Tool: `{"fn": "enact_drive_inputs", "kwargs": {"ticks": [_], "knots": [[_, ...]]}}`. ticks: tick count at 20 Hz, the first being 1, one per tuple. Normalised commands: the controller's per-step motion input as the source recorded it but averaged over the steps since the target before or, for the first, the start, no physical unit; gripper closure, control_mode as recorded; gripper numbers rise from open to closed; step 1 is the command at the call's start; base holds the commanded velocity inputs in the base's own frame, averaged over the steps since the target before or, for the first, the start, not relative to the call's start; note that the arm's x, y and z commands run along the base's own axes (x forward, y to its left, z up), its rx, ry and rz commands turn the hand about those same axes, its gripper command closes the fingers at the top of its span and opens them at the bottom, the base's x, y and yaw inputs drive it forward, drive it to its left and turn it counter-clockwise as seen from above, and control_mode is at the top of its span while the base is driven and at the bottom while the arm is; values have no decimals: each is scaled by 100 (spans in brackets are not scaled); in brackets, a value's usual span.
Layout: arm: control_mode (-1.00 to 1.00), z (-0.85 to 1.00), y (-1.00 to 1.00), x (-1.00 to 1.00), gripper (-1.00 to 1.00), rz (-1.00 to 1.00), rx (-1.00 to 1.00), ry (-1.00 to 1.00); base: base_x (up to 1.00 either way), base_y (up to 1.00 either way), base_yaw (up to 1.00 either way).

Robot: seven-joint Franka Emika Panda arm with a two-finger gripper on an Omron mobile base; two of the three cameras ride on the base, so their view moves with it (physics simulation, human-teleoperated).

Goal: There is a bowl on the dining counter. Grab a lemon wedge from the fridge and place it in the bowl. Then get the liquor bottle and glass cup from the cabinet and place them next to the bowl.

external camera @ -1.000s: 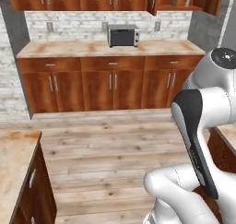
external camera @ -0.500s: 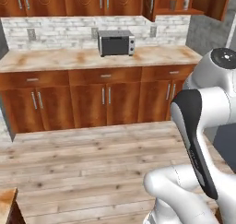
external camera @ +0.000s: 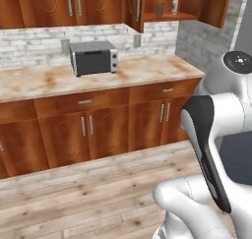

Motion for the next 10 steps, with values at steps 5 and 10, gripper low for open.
{"fn": "enact_drive_inputs", "kwargs": {"ticks": [5,10], "knots": [[100,0,0,0,-100,0,0,0,100,-62,-33],[100,0,0,0,-100,0,0,0,100,-70,-26]]}}
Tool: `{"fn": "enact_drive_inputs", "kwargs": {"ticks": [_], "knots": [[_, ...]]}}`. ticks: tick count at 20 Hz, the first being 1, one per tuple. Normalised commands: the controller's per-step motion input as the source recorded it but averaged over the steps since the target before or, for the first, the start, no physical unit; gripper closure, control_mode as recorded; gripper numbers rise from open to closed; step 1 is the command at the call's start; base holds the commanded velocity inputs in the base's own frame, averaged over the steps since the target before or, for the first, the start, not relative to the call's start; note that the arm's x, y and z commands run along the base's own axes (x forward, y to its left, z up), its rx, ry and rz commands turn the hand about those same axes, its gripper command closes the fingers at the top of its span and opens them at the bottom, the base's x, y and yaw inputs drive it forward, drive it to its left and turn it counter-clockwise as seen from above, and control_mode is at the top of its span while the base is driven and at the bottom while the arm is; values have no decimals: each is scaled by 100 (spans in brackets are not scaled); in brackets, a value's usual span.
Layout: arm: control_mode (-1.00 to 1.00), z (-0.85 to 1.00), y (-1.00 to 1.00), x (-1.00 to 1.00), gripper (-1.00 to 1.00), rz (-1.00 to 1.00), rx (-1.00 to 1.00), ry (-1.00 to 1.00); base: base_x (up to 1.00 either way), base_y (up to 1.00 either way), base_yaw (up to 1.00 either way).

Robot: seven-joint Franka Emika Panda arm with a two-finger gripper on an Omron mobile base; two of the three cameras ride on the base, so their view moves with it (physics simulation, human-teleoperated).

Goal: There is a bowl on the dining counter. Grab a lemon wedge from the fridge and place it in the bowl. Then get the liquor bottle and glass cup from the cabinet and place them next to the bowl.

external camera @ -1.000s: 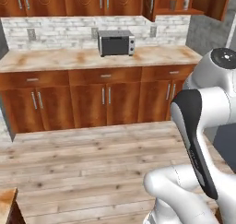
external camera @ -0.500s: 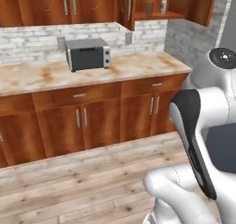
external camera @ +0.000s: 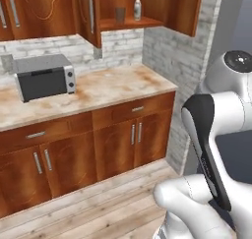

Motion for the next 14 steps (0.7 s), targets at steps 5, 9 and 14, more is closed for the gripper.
{"fn": "enact_drive_inputs", "kwargs": {"ticks": [5,9,14], "knots": [[100,0,0,0,-100,0,0,0,100,-72,7],[100,0,0,0,-100,0,0,0,100,-48,14],[100,0,0,0,-100,0,0,0,100,-5,-13]]}}
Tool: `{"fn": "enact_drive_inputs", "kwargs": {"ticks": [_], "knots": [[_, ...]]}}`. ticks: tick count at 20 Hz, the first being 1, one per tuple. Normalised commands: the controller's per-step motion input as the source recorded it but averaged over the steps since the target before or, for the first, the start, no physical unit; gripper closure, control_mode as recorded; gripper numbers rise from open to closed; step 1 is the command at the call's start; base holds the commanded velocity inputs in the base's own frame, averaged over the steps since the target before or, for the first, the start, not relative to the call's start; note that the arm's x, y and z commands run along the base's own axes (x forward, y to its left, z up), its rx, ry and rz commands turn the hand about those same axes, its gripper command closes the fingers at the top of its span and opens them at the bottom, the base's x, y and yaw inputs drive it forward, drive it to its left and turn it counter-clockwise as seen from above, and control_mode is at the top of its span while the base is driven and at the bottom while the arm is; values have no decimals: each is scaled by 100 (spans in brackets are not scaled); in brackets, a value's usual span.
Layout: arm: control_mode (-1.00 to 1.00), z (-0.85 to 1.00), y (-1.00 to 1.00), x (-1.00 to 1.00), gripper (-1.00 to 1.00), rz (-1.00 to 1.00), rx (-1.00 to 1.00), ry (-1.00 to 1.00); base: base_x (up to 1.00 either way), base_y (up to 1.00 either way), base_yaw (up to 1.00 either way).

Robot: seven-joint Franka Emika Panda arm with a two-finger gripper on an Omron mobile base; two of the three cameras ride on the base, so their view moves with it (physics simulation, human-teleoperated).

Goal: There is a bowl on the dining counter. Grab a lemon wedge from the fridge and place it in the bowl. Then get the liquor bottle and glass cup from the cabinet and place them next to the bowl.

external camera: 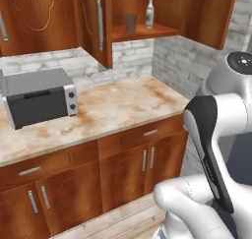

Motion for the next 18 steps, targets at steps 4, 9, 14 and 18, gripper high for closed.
{"fn": "enact_drive_inputs", "kwargs": {"ticks": [4,9,14,18], "knots": [[100,0,0,0,-100,0,0,0,100,-27,9],[100,0,0,0,-100,0,0,0,100,-53,28],[100,0,0,0,-100,0,0,0,85,-45,22],[100,0,0,0,-100,0,0,0,49,-26,9]]}}
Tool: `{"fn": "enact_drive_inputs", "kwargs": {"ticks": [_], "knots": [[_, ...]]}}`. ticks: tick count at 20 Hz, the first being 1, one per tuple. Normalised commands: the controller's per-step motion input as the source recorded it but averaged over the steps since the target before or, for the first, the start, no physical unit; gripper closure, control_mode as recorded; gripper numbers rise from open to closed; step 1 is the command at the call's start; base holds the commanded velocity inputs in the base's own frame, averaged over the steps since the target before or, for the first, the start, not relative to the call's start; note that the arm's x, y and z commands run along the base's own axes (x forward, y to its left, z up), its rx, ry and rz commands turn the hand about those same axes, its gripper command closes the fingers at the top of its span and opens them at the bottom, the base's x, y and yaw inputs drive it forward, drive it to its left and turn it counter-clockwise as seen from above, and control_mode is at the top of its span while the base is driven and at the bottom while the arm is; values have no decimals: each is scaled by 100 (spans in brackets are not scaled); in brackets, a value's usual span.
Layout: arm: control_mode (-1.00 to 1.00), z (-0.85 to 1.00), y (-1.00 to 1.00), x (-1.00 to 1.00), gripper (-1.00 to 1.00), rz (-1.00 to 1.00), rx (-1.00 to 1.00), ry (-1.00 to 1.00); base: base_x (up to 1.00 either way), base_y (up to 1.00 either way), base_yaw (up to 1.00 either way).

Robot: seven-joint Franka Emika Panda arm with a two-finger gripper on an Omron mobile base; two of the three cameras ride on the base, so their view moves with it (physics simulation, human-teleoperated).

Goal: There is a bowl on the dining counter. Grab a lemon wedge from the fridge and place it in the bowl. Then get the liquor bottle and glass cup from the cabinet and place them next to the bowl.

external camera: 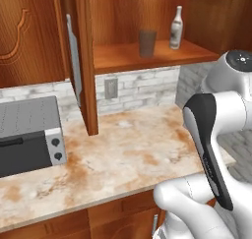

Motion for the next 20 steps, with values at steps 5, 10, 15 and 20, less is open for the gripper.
{"fn": "enact_drive_inputs", "kwargs": {"ticks": [5,10,15,20], "knots": [[-100,4,0,0,-100,3,0,-3,8,-10,3],[-100,79,19,6,-100,0,-5,-10,0,0,0],[-100,99,59,63,-100,-8,-8,-2,0,0,0],[-100,38,7,96,-100,-6,-10,-5,0,0,0]]}}
